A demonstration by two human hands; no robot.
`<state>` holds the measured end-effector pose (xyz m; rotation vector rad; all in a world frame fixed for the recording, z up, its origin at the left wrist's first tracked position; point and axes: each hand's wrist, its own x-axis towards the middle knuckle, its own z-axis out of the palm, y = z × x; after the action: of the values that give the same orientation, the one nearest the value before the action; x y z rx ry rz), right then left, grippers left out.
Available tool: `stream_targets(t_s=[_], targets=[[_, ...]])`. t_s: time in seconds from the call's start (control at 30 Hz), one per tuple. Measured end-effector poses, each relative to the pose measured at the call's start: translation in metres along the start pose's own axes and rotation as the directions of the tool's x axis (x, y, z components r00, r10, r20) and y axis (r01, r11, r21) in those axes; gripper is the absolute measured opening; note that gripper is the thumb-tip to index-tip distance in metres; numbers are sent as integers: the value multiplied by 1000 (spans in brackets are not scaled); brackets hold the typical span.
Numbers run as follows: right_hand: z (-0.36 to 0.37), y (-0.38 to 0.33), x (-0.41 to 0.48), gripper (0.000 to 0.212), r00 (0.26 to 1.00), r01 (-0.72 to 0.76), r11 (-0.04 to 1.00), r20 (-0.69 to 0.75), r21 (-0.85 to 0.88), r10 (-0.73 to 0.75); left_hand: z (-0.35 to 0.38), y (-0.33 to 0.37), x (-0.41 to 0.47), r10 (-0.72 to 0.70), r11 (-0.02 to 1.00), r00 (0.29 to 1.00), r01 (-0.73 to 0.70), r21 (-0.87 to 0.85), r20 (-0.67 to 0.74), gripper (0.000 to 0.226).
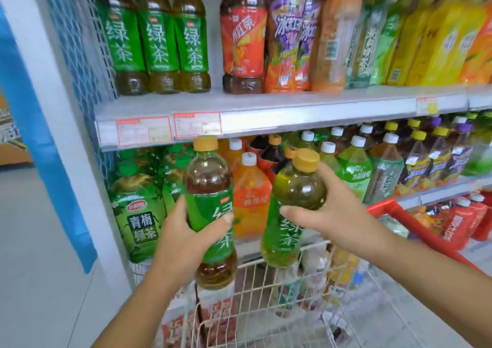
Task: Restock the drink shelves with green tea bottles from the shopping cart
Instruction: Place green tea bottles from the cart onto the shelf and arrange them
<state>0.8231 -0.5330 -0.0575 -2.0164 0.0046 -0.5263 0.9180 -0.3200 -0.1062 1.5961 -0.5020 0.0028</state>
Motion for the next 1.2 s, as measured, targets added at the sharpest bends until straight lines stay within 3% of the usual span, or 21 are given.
stream_targets(t_s=[0.1,0.23,0.4,0.53,0.7,0.93,1.2], targets=[[-4,-57,30,47,976,200,977,-98,75,-192,-38,45,21,159,986,976,-165,-30,-152,40],[-4,-127,69,44,890,445,888,-176,120,-422,-89,95,51,364,928,897,-373,12,-250,50],[17,-178,126,55,813,568,822,-180,35,-554,-134,128,75,468,881,827,-461,102,-312,46],[41,-193,163,56,817,567,824,-121,-1,-563,-149,129,83,490,871,819,-469,142,-299,44],[72,-191,200,61,872,486,873,-35,-31,-487,-149,127,89,435,900,865,-425,93,-250,40],[103,-180,240,60,949,314,943,-43,107,-311,-152,123,94,352,931,896,-365,2,-272,55],[95,-145,239,93,924,289,941,205,177,-323,-153,121,94,347,934,900,-358,7,-266,59]])
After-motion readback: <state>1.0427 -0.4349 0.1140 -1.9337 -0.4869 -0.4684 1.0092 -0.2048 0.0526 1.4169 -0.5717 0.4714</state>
